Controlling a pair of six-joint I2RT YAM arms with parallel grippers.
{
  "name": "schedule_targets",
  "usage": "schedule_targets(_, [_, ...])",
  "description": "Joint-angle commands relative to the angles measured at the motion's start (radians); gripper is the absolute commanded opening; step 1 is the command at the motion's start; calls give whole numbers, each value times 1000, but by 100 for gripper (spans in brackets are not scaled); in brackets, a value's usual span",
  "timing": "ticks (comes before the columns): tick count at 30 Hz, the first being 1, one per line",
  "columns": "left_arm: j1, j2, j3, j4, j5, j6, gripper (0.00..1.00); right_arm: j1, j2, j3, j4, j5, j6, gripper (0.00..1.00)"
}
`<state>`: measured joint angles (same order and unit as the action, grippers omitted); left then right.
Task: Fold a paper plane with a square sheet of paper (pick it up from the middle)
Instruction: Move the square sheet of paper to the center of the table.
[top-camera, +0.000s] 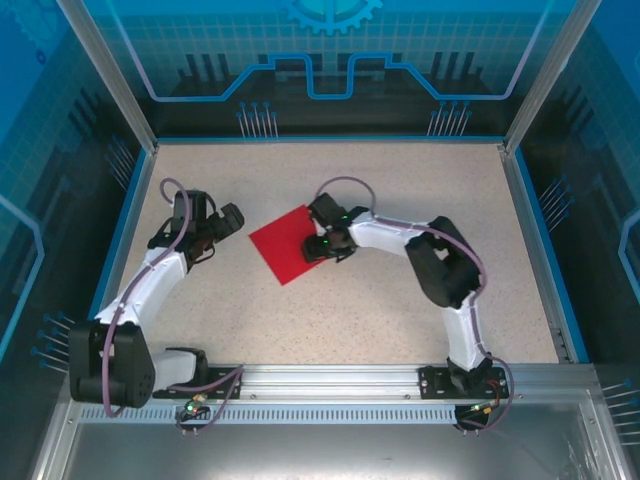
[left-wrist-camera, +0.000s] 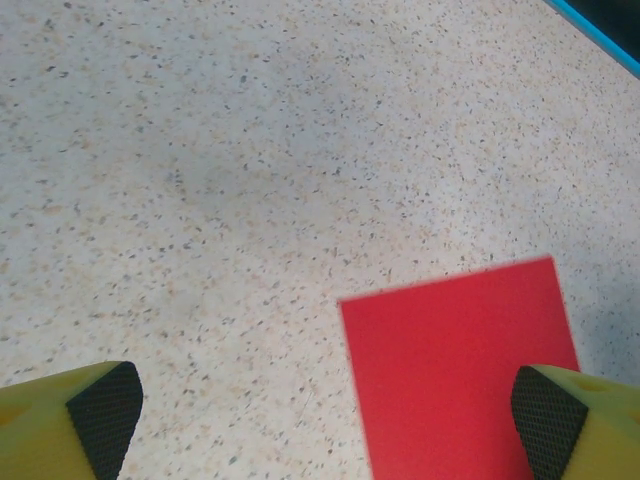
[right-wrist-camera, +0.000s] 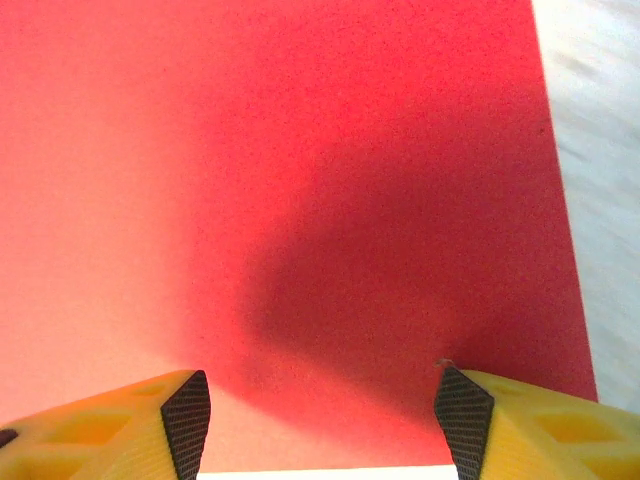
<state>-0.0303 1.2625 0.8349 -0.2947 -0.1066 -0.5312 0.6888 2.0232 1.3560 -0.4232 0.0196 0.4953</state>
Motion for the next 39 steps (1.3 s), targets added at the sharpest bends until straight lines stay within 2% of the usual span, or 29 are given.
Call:
schedule_targets(1, [-22, 53, 66, 37, 31, -33, 99, -58, -88, -190, -70, 9, 70, 67])
schedule_targets(6, [-75, 139, 139, 21, 18, -31, 99, -139, -255, -364, -81, 57, 112, 67])
schedule_targets(12, [-109, 175, 149, 38, 22, -77, 99, -93, -327, -237, -168, 128, 7, 69])
schedule_targets(19, [-117, 146, 124, 41, 37, -107, 99, -3, -163, -40, -172, 124, -69, 69])
schedule_targets(26, [-123, 142, 98, 46, 45, -122, 99, 6, -7, 91, -189, 91, -52, 68])
schedule_targets(31, [-129, 145, 92, 49, 59, -124, 99, -2, 13, 57, -191, 94, -30, 68])
schedule_targets(39, [-150, 180, 70, 79, 95, -168, 99, -59, -67, -158, -196, 128, 86, 69])
